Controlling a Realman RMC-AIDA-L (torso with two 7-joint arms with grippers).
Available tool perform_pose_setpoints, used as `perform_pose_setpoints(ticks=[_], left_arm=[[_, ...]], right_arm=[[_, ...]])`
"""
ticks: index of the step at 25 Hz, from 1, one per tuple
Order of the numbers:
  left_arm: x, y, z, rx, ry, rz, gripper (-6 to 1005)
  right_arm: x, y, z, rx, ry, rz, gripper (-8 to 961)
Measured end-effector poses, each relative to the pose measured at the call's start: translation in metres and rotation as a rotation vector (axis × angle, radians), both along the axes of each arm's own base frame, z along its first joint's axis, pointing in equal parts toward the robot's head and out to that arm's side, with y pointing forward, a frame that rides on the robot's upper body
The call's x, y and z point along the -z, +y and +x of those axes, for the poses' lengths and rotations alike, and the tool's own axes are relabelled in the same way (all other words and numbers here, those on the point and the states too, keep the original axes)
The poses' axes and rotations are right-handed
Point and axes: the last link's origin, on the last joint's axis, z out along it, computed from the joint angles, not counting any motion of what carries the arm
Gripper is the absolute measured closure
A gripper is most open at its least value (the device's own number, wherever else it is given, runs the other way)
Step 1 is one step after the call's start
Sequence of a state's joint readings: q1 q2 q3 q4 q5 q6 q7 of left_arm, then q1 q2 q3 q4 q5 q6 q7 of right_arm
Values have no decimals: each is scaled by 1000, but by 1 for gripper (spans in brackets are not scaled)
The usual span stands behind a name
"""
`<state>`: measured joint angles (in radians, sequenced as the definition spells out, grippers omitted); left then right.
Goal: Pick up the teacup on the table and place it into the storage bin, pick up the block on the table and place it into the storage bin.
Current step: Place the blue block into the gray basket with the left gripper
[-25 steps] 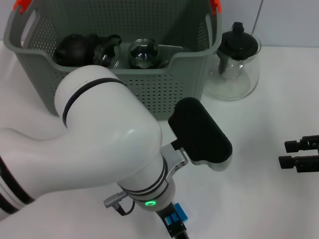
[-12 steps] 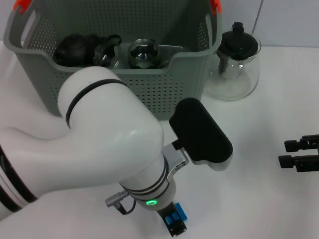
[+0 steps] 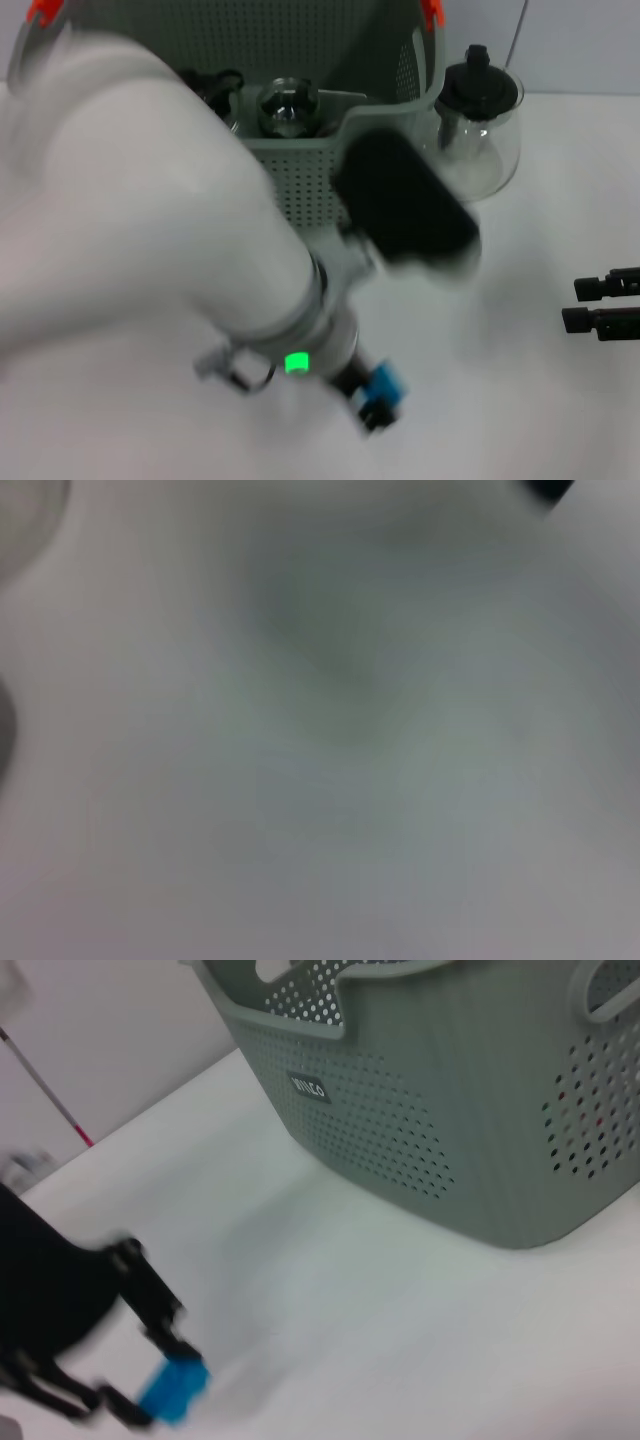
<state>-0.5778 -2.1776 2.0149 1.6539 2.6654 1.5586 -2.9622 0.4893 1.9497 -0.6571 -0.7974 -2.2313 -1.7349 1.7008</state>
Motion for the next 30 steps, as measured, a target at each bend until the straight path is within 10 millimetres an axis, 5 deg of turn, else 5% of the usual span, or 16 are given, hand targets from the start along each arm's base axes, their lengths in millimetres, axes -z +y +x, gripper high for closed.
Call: perform_pose_setpoints(ticks=[6,10,13,16,21,25,30], left_arm=[[-86,12,60,97,-394,56,583],[-151,60,79,182,-609,203,578],[-176,99,81,190,-681,280,574],[-172,143,71,129,-668,329,570],[-137,210,37,20,-567,435,563],[-111,229,10,-15,-453,497,558],[-83,223,-4,19,-356,499,551]], right_arm=[[-1,0,1,3,5,7,304],[-2,1,0,3,4,6,304],[-2,2,0,6,4,6,304],[-2,2,-1,5,7,6,304],[-1,3,-2,-1,8,9,303],[-1,5,-3,-7,7,10,303],[-2,7,-4,-8,2,15,303]])
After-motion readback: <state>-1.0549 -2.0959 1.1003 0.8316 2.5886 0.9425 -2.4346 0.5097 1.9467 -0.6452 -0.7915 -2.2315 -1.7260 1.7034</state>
